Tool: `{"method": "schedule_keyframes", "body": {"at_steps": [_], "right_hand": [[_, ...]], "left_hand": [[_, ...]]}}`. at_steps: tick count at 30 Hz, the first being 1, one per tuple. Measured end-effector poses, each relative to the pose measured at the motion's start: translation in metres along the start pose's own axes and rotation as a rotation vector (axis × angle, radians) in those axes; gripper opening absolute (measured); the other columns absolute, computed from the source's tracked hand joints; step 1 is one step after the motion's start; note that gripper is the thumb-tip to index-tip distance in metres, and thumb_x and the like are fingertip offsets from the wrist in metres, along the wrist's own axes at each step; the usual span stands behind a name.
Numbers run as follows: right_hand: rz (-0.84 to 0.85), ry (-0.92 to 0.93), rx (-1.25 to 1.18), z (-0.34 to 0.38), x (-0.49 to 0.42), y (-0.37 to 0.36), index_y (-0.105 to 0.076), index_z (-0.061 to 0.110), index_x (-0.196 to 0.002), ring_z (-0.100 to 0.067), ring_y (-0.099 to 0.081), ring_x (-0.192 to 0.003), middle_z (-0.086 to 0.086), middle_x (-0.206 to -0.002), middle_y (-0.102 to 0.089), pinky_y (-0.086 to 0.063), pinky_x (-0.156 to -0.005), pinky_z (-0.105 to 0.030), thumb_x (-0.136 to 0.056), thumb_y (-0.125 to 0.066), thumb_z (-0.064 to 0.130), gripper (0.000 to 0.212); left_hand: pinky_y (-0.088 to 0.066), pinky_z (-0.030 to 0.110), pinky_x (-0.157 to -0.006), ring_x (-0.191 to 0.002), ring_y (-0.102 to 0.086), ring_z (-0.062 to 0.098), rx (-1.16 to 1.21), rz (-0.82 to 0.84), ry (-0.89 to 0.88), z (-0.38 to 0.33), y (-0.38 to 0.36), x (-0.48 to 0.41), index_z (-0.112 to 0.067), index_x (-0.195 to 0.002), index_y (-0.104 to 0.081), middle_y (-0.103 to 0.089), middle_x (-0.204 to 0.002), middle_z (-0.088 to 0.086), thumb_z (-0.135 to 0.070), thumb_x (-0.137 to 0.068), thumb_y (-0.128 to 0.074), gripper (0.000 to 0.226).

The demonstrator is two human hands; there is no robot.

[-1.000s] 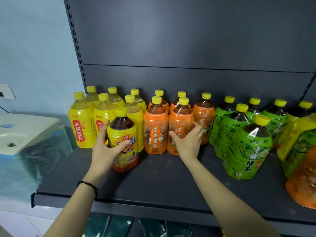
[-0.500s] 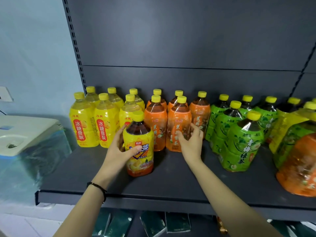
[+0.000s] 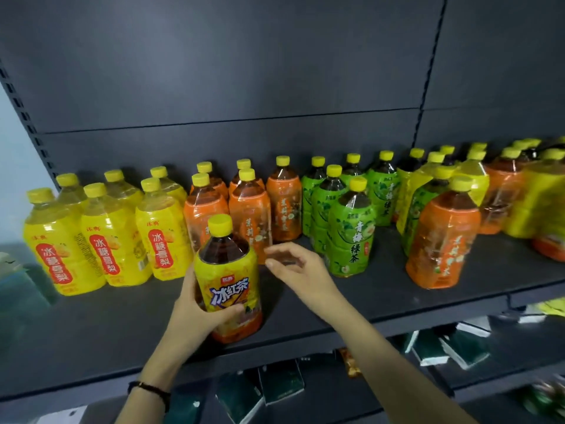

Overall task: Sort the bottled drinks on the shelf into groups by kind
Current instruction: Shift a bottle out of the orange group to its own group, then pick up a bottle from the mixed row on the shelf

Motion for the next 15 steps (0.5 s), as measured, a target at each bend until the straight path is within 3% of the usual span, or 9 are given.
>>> {"method": "schedule_keyframes", "body": {"at_steps": [4, 7, 12, 15], "right_hand": [[-0.392, 0.024, 0.078, -0.016, 0.037, 0.081, -0.068, 0.023, -0.094, -0.006, -0.065, -0.087, 0.001, -0.097, -0.069, -0.049, -0.074, -0.018, -0.088, -0.066, 0.012, 0.012], [-0.587, -0.018, 0.163, -0.030, 0.064, 0.146, -0.063, 0.029, -0.094, -0.008, -0.063, -0.087, 0.002, -0.097, -0.065, -0.050, -0.074, -0.023, -0.089, -0.065, 0.015, 0.015], [-0.666, -0.094, 0.311, -0.052, 0.083, 0.236, -0.054, 0.032, -0.102, -0.015, -0.058, -0.096, 0.004, -0.105, -0.055, -0.052, -0.084, -0.038, -0.085, -0.070, 0.021, 0.026], [-0.708, -0.078, 0.481, -0.060, 0.078, 0.279, -0.051, 0.025, -0.111, -0.020, -0.052, -0.105, 0.006, -0.109, -0.046, -0.049, -0.089, -0.042, -0.079, -0.076, 0.025, 0.041]], "left_hand": [[-0.057, 0.038, -0.084, -0.102, -0.065, 0.011, 0.004, -0.051, 0.018, -0.002, -0.033, 0.004, -0.035, -0.127, -0.049, -0.067, -0.113, -0.009, -0.053, -0.030, -0.092, 0.108], [-0.055, 0.046, -0.087, -0.106, -0.063, 0.015, 0.030, -0.049, 0.010, -0.012, -0.068, 0.005, -0.039, -0.125, -0.049, -0.064, -0.118, -0.008, -0.058, -0.025, -0.090, 0.110], [-0.056, 0.043, -0.083, -0.105, -0.063, 0.014, 0.069, -0.009, -0.024, -0.042, -0.141, 0.010, -0.041, -0.125, -0.048, -0.063, -0.120, -0.009, -0.051, -0.028, -0.091, 0.107], [-0.057, 0.027, -0.071, -0.097, -0.066, 0.004, 0.113, 0.009, -0.064, -0.067, -0.197, 0.014, -0.048, -0.114, -0.050, -0.066, -0.112, -0.012, -0.044, -0.031, -0.088, 0.091]]}}
Point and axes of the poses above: each hand's wrist, its own x-axis away from the middle knuckle, its own y-axis out of the back of the hand, z = x × y, the point moved 2 cm from there along -x, towards the middle knuckle
